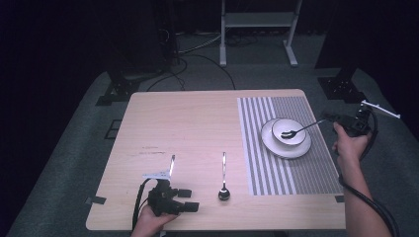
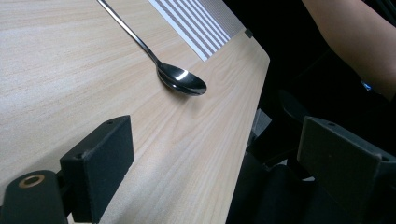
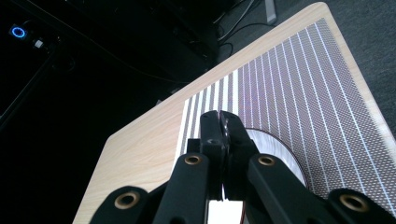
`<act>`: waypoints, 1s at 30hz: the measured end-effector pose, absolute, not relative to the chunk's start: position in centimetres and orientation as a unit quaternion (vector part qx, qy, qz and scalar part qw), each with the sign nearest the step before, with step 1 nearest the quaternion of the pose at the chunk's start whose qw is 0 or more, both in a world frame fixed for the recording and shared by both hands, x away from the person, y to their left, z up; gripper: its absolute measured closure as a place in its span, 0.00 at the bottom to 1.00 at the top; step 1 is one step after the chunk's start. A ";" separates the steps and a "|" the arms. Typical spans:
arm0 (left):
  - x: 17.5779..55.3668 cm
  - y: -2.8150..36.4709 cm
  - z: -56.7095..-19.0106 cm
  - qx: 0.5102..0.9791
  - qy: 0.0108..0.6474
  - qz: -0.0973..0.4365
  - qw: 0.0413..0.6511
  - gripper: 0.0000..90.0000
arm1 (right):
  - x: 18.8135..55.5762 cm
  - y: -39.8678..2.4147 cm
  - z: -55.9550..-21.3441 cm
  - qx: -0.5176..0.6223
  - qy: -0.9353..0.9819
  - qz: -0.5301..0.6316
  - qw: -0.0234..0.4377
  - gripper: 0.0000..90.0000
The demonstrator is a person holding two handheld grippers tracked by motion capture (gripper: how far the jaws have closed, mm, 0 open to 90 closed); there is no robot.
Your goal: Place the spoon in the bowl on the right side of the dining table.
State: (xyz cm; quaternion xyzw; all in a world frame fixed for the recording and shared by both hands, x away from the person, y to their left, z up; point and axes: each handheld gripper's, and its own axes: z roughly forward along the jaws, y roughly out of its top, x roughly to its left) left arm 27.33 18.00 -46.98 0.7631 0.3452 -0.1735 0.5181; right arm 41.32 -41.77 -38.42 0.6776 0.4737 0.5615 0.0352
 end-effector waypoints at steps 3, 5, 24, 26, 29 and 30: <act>27.3 18.0 -46.9 0.762 0.345 -0.174 0.519 0.10 | 41.3 -41.8 -38.5 0.678 0.475 0.561 0.036 0.98; 27.3 18.0 -46.9 0.762 0.345 -0.174 0.520 0.10 | 41.4 -41.8 -38.5 0.679 0.476 0.558 0.038 0.98; 27.3 18.0 -46.9 0.762 0.345 -0.173 0.520 0.10 | 41.7 -41.9 -39.6 0.686 0.474 0.551 0.035 0.98; 27.3 18.0 -46.9 0.762 0.346 -0.173 0.520 0.10 | 41.7 -41.9 -39.7 0.686 0.474 0.551 0.035 0.98; 27.3 18.0 -46.9 0.762 0.344 -0.173 0.520 0.10 | 41.7 -41.8 -39.9 0.687 0.475 0.549 0.034 0.98; 27.3 18.0 -46.9 0.762 0.344 -0.173 0.520 0.10 | 41.8 -41.8 -40.0 0.686 0.475 0.549 0.035 0.98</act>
